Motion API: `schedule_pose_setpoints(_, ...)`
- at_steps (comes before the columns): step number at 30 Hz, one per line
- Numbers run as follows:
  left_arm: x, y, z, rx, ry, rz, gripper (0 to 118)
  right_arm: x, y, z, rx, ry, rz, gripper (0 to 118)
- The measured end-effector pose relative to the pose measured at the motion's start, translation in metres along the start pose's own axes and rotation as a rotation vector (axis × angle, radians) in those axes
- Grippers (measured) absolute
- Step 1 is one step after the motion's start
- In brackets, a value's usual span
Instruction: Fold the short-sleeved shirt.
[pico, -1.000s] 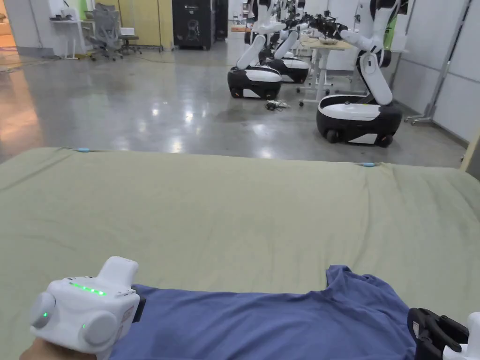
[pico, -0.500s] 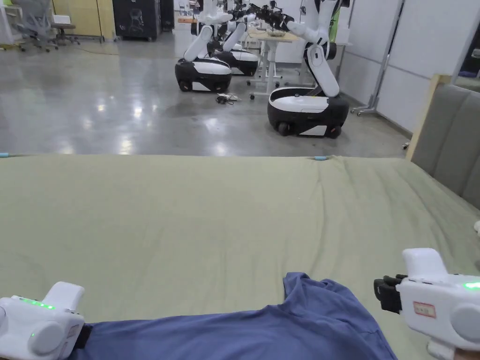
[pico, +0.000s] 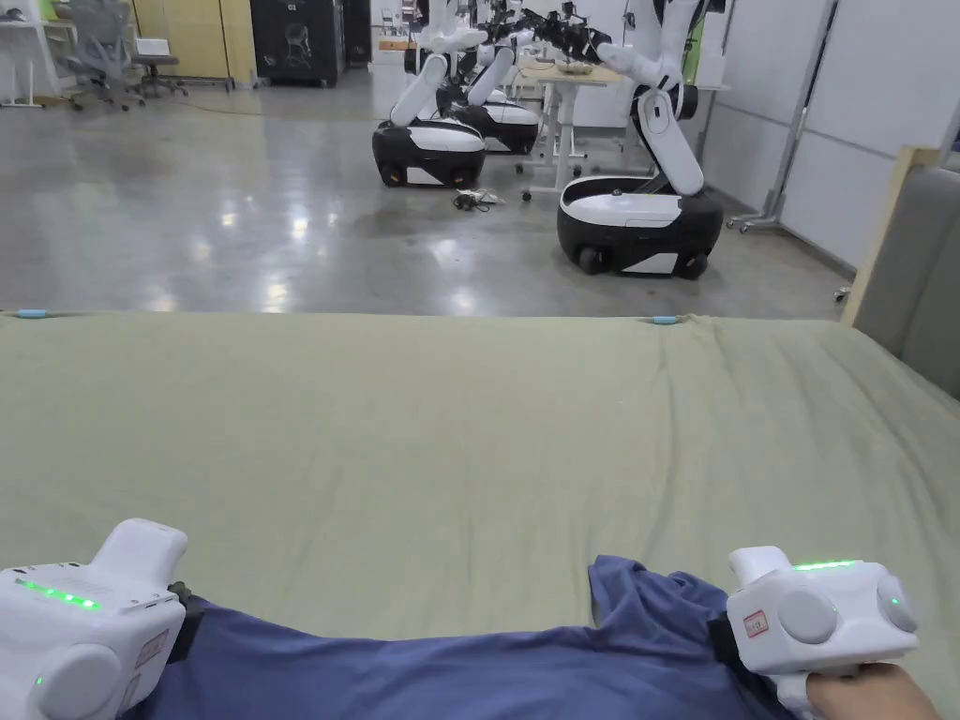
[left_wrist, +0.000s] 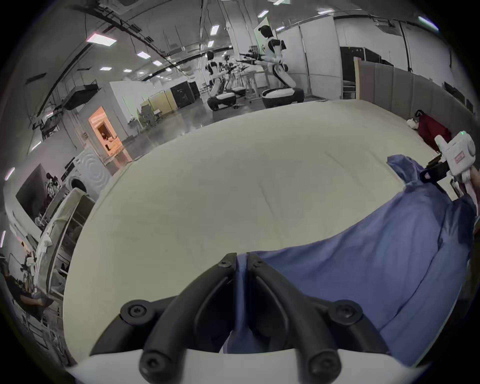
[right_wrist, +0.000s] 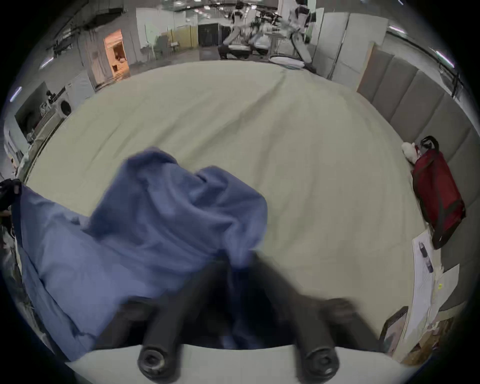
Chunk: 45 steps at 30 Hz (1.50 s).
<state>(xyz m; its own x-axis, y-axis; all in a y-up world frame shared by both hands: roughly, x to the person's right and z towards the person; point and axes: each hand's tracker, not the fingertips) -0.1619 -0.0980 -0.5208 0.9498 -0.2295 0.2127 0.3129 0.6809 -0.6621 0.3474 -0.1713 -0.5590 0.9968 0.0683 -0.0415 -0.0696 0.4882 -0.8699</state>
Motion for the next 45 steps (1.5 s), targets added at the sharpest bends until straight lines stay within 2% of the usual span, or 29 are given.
schedule_pose_setpoints(5, -0.006, -0.001, 0.022, 0.073, 0.006, 0.017, 6, -0.009, -0.003, 0.040, 0.099, -0.040, 0.089, 4)
schedule_pose_setpoints(7, -0.013, -0.004, 0.045, 0.105, 0.002, 0.037, 6, -0.009, -0.007, 0.076, 0.173, 0.002, 0.092, 4)
schedule_pose_setpoints(9, -0.020, -0.011, 0.074, 0.151, 0.008, 0.053, 6, -0.015, -0.014, 0.120, 0.261, 0.002, 0.126, 4)
schedule_pose_setpoints(13, -0.035, -0.042, 0.143, 0.225, -0.029, 0.088, 6, -0.026, -0.062, 0.206, 0.415, 0.022, 0.165, 4)
schedule_pose_setpoints(17, -0.047, -0.099, 0.198, 0.261, -0.049, 0.136, 6, -0.029, -0.130, 0.251, 0.471, 0.038, 0.141, 4)
schedule_pose_setpoints(19, -0.052, -0.133, 0.211, 0.249, -0.075, 0.165, 6, -0.031, -0.167, 0.257, 0.469, 0.028, 0.139, 4)
schedule_pose_setpoints(21, -0.049, -0.166, 0.212, 0.163, -0.087, 0.189, 6, -0.032, -0.200, 0.251, 0.433, 0.013, 0.121, 4)
schedule_pose_setpoints(25, -0.034, -0.220, 0.192, 0.040, -0.113, 0.228, 6, -0.035, -0.255, 0.210, 0.291, 0.044, 0.033, 4)
schedule_pose_setpoints(27, -0.024, -0.234, 0.181, 0.013, -0.108, 0.230, 6, -0.041, -0.270, 0.191, 0.244, 0.025, 0.036, 4)
schedule_pose_setpoints(31, -0.013, -0.235, 0.170, 0.036, -0.075, 0.241, 8, -0.047, -0.272, 0.182, 0.264, 0.011, 0.009, 5)
schedule_pose_setpoints(32, -0.012, -0.231, 0.172, 0.051, -0.062, 0.256, 19, -0.046, -0.269, 0.186, 0.281, 0.005, -0.001, 9)
schedule_pose_setpoints(33, -0.011, -0.227, 0.177, 0.080, -0.036, 0.273, 68, -0.048, -0.265, 0.193, 0.308, -0.026, -0.009, 30)
schedule_pose_setpoints(34, -0.009, -0.220, 0.184, 0.118, -0.019, 0.278, 106, -0.052, -0.261, 0.204, 0.346, -0.068, -0.011, 55)
schedule_pose_setpoints(35, -0.005, -0.214, 0.191, 0.162, -0.027, 0.263, 118, -0.058, -0.258, 0.217, 0.406, -0.082, 0.001, 80)
schedule_pose_setpoints(36, -0.001, -0.209, 0.199, 0.233, -0.039, 0.255, 118, -0.062, -0.255, 0.231, 0.466, -0.076, 0.007, 95)
schedule_pose_setpoints(37, 0.006, -0.202, 0.210, 0.333, -0.050, 0.252, 118, -0.070, -0.251, 0.242, 0.540, -0.048, 0.000, 95)
schedule_pose_setpoints(41, 0.032, -0.172, 0.215, 0.445, -0.080, 0.208, 118, -0.102, -0.233, 0.270, 0.747, 0.089, -0.032, 95)
schedule_pose_setpoints(44, 0.049, -0.159, 0.214, 0.461, -0.058, 0.210, 118, -0.126, -0.227, 0.272, 0.819, 0.076, -0.025, 95)
schedule_pose_setpoints(45, 0.051, -0.160, 0.210, 0.468, -0.034, 0.210, 115, -0.131, -0.227, 0.272, 0.806, 0.094, -0.028, 89)
